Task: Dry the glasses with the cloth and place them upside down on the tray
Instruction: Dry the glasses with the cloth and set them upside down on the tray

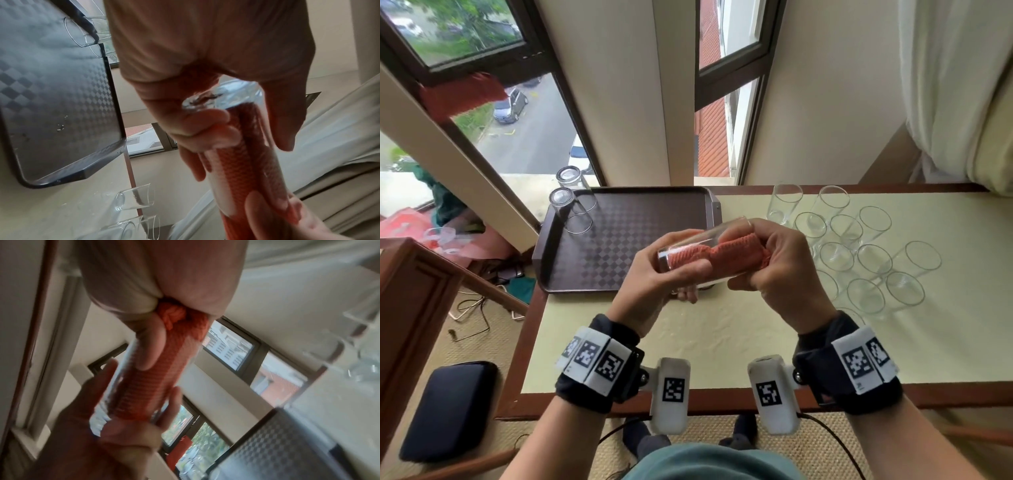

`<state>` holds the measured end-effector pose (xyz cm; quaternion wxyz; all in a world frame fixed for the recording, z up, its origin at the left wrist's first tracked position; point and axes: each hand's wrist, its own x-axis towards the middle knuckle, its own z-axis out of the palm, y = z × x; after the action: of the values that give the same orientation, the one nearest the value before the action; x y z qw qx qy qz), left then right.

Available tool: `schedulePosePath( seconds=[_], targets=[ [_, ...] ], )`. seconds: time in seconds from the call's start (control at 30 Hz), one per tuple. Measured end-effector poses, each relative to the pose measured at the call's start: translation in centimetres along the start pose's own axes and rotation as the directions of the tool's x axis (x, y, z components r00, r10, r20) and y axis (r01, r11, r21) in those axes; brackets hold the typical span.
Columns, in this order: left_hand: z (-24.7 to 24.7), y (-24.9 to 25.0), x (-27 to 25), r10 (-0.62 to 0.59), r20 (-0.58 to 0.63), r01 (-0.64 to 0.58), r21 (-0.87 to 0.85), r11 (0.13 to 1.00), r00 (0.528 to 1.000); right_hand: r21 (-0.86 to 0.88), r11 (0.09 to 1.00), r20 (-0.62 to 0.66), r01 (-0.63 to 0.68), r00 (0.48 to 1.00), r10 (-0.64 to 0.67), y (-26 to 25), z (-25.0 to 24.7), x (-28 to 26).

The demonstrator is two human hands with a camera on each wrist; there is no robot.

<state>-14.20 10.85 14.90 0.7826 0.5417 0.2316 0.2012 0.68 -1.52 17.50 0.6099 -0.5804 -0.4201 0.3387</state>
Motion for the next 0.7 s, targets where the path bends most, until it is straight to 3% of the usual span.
schedulePosePath(
  seconds=[0.13,0.23,0.37,0.43,0.6,0.7],
  targets=[
    [-0.3,0.05,0.4,-0.008,-0.019,0.008,-0.01,1.0,1.0,-0.163,0.987,0.018,0.01,1.0,-0.008,0.24,0.22,-0.07],
    [-0.29,0.19,0.18,0.098,-0.061,-0.097,0.024,0.995,0.993,-0.078,0.997,0.025,-0.011,1.0,0.013,0.21,0.47,0.01],
    [-0.9,0.49,-0.11,0.229,-0.004,-0.223,0.205,0.953,0.973,0.053,0.997,0.023,-0.048,0.999,0.047,0.24,0.41,0.01],
    [-0.91,0.53,-0.23,0.207,0.019,-0.207,0.204,0.957,0.978,0.106,0.991,0.035,-0.084,0.996,0.081,0.42,0.23,0.13],
    [-0.95,0.31,0.45,-0.006,-0.011,0.006,0.006,1.0,1.0,0.048,0.998,0.003,-0.044,0.999,0.044,0.97,0.64,0.16],
    [-0.95,0.5,0.22,0.043,-0.06,-0.039,0.064,0.997,0.997,0.024,0.999,0.018,-0.042,0.999,0.041,0.73,0.8,0.29]
  ],
)
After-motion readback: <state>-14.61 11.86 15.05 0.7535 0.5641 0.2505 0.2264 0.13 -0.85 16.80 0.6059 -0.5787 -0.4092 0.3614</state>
